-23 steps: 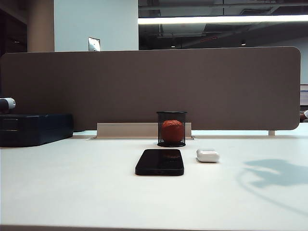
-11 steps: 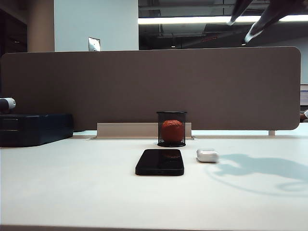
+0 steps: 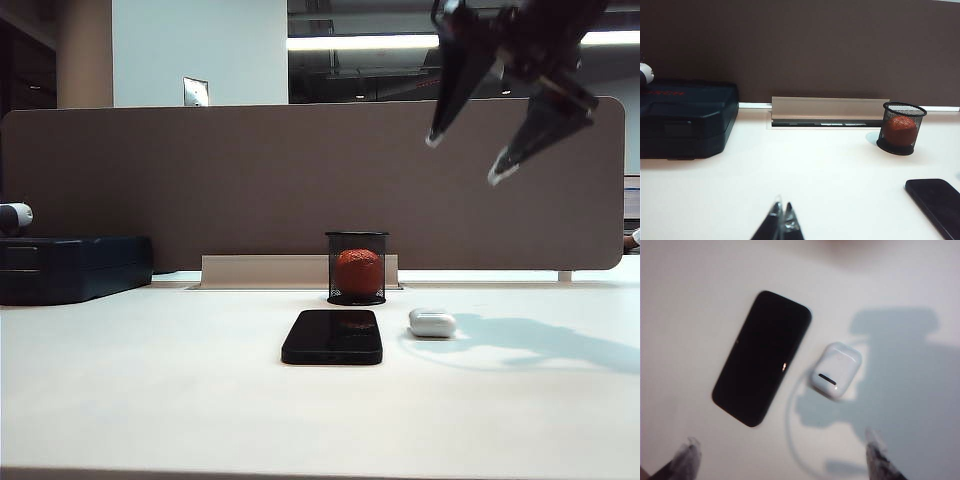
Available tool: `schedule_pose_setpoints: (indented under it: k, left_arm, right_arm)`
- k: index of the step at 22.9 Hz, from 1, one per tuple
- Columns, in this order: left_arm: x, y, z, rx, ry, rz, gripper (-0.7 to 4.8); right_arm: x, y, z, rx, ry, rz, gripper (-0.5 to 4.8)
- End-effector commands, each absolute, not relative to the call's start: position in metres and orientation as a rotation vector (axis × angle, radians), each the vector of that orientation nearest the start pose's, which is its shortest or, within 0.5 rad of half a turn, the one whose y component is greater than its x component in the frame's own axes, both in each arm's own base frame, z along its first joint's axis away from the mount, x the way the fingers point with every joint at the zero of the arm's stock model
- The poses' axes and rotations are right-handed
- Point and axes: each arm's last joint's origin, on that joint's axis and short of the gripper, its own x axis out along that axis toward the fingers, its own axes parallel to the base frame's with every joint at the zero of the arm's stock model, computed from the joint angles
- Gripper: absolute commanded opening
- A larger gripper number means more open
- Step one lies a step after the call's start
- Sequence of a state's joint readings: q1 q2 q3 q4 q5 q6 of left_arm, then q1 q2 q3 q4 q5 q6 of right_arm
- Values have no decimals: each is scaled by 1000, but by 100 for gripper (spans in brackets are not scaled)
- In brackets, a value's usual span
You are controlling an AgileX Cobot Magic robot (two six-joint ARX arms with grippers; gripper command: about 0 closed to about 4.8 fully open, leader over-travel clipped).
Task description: Find the wireless headphone case on the desktop and place it on the left side of the phone.
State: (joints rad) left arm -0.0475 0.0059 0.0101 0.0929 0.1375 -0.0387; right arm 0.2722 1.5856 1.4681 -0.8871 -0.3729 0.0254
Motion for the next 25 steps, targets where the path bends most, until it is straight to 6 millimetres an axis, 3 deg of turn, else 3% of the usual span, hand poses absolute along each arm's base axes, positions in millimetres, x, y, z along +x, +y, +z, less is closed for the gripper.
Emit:
schedule_pose_setpoints:
  k: [1, 5, 14, 25]
  left_arm:
    - [96, -9, 177, -31, -108, -213, -6]
    - [96, -11, 177, -27, -107, -279, -6]
    - [95, -14, 177, -21, -104, -379, -6]
    - [92, -20, 174, -16, -65, -625, -6]
  right_arm:
    - [319, 100, 309, 70, 1043, 557, 446]
    - [330, 110, 291, 53, 1088, 520, 479]
    - [345, 148, 253, -62, 1119, 465, 479]
    - [362, 155, 218, -14, 1180, 360, 479]
